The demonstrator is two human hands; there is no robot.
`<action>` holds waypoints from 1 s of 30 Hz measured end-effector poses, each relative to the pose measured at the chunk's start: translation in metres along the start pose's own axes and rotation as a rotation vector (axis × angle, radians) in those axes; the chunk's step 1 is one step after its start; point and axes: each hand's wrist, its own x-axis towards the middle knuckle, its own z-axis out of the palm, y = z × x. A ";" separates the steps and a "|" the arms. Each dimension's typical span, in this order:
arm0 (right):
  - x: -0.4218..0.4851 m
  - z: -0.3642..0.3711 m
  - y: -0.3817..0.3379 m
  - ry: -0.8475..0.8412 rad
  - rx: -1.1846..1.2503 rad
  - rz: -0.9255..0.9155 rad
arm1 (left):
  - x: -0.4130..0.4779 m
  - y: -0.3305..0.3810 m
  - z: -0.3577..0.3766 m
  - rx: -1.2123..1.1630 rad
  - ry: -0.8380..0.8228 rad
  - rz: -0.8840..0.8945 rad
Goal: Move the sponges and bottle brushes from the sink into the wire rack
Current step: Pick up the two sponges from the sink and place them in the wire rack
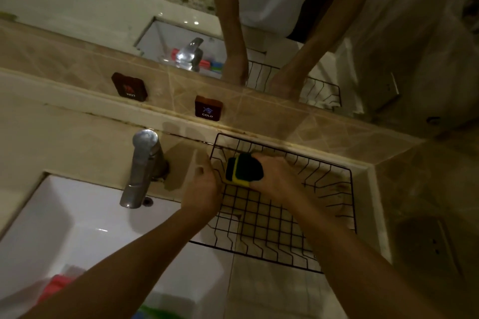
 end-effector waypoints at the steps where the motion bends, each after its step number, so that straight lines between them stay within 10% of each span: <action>1: 0.004 0.005 -0.001 0.004 -0.001 -0.008 | 0.000 0.001 0.001 -0.021 -0.006 -0.020; 20: 0.027 0.043 0.003 -0.002 -0.237 -0.020 | 0.000 0.000 0.005 -0.046 -0.007 -0.066; 30: -0.063 0.037 -0.052 0.316 0.399 -0.046 | -0.066 -0.032 -0.033 -0.276 0.192 -0.055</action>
